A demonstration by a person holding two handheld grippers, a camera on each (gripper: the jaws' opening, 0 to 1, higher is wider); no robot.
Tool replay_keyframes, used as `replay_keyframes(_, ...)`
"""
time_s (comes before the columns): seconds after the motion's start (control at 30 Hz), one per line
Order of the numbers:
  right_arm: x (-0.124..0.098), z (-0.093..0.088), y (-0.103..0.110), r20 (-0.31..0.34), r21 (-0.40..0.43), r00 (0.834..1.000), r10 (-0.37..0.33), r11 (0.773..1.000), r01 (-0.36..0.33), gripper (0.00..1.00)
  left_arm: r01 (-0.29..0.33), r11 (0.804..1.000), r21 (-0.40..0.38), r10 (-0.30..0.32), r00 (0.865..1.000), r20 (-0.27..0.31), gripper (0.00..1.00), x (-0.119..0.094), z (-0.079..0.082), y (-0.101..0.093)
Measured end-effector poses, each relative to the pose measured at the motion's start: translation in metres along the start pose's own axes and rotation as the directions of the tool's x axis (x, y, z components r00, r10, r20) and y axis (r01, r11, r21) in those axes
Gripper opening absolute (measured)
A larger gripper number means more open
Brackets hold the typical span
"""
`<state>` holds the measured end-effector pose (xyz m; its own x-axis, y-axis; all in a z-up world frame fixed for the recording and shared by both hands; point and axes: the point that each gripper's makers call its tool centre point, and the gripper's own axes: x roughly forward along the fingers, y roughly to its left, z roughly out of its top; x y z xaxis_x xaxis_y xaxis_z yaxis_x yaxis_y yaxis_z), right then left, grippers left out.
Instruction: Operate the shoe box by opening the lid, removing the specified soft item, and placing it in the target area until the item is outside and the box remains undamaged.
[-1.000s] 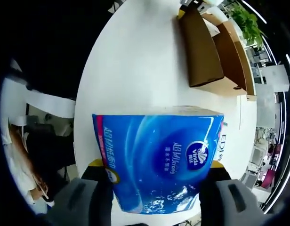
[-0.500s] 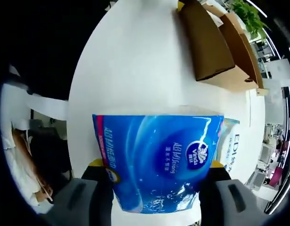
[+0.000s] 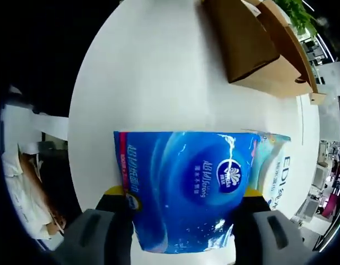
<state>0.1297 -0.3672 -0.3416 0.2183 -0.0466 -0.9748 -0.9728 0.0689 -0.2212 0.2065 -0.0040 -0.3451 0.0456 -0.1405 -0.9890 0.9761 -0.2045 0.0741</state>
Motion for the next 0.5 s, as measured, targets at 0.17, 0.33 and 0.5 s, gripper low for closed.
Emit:
replay_keyframes(0.17, 0.0007, 0.0002, 0.0014, 0.011, -0.002, 1.0, 0.016, 1.0, -0.016, 0.73, -0.003, 1.0, 0.001, 0.003, 1.0, -0.005, 0.04, 0.0003, 0.0005, 0.0)
replay_keyframes(0.33, 0.0007, 0.0004, 0.0017, 0.012, -0.004, 1.0, 0.02, 1.0, -0.02, 0.74, -0.003, 1.0, -0.004, 0.003, 1.0, -0.001, 0.04, 0.0003, 0.0007, -0.0001)
replay_keyframes(0.5, 0.001, 0.0009, 0.0029, 0.012, -0.027, 0.999, 0.031, 0.999, -0.03, 0.74, -0.012, 1.0, -0.011, 0.012, 1.0, -0.001, 0.04, 0.0003, 0.0007, 0.0002)
